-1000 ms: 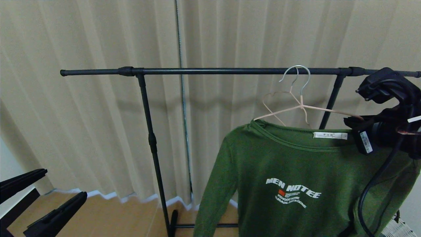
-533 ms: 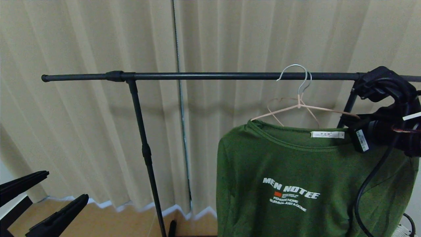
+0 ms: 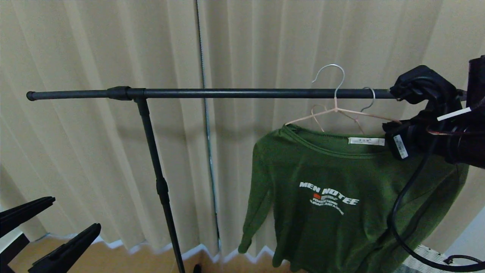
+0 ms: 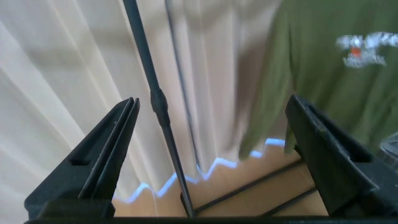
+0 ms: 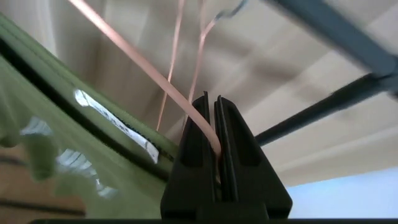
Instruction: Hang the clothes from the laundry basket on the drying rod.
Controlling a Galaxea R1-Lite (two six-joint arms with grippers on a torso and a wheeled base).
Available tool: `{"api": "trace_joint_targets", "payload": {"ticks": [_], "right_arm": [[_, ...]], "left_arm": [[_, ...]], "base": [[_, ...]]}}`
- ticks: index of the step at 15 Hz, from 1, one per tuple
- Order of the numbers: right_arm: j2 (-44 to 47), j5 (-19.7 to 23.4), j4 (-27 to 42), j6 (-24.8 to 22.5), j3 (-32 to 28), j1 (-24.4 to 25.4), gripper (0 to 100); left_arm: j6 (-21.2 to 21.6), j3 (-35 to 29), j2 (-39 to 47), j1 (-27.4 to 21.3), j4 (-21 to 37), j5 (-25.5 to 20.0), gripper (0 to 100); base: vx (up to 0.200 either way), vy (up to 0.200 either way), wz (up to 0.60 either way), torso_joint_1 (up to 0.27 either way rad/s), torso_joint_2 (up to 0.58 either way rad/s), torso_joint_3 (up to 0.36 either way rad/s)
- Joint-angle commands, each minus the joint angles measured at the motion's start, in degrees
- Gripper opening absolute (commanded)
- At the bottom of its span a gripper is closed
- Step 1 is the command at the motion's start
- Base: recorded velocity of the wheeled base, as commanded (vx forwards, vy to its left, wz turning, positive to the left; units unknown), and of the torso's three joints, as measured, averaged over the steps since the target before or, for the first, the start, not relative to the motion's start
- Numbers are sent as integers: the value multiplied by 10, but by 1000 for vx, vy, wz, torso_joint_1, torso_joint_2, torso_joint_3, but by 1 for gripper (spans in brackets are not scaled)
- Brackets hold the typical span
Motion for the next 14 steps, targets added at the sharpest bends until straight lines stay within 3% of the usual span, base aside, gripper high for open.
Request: {"api": "trace_joint_targets", "payload": {"ticks": [1, 5, 10, 14], "right_arm": [[23, -4, 1, 0, -15, 3, 0], [91, -85, 2, 1, -67, 6, 0], [154, -154, 7, 0, -103, 14, 0], [161, -163, 8, 0, -98, 40, 0]], "left_arm": [[0, 2, 2, 0, 0, 0, 100], [-1, 3, 4, 0, 1, -2, 100], [-1, 10, 10, -1, 0, -11, 100], [-1, 10, 10, -1, 1, -11, 100]], "base": [[0, 0, 0, 0, 0, 0], [0, 0, 0, 0, 0, 0], [0, 0, 0, 0, 0, 0], [0, 0, 0, 0, 0, 0]]}}
